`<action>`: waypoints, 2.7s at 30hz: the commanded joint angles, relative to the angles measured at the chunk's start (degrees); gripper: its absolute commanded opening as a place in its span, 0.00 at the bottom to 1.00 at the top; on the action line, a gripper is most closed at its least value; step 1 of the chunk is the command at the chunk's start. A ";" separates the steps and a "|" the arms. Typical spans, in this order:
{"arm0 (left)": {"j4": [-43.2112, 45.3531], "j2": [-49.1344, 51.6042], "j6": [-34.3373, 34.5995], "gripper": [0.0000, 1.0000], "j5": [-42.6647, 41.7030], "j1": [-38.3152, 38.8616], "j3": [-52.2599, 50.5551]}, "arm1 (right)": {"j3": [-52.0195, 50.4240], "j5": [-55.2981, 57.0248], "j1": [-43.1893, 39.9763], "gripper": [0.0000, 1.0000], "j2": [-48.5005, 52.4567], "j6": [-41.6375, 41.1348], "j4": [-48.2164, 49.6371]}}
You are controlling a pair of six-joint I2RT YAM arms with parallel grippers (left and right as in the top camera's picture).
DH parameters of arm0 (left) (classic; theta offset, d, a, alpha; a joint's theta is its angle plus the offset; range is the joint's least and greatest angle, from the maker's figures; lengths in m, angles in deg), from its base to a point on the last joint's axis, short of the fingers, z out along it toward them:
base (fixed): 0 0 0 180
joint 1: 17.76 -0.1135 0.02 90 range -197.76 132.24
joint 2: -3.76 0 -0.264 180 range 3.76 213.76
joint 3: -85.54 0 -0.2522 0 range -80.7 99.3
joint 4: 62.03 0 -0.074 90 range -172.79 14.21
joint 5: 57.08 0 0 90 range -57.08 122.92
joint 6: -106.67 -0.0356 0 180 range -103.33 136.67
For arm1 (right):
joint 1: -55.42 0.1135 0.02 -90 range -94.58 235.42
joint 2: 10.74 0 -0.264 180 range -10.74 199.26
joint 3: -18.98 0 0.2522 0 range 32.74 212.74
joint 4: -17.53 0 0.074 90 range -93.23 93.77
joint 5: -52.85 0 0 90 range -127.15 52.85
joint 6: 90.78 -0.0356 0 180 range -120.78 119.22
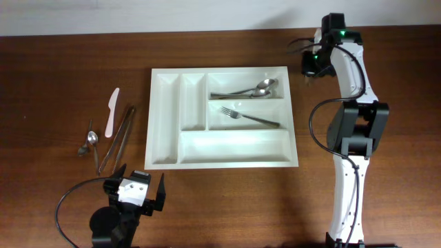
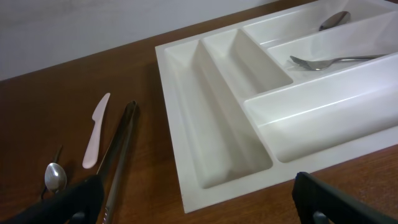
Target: Pack container
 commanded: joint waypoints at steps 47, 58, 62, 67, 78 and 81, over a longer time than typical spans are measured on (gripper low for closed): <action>0.15 -0.35 0.79 0.99 -0.59 -0.13 -0.26 | 13.84 1.33 0.37 0.04 3.39 -0.02 -4.04; 0.15 -0.35 0.79 0.99 -0.59 -0.13 -0.26 | 18.16 -2.67 2.78 0.04 3.37 2.86 -8.22; 0.15 -0.35 0.79 0.99 -0.59 -0.13 -0.26 | 19.52 -7.02 5.22 0.04 3.23 8.74 -9.29; 0.15 -0.35 0.79 0.99 -0.59 -0.13 -0.26 | 21.70 -9.44 8.26 0.04 3.13 12.11 -10.45; 0.15 -0.35 0.79 0.99 -0.59 -0.13 -0.26 | 26.27 -26.84 9.97 0.04 2.95 29.18 -24.48; 0.15 -0.35 0.79 0.99 -0.59 -0.13 -0.26 | 26.27 -29.24 9.18 0.04 2.89 33.18 -29.62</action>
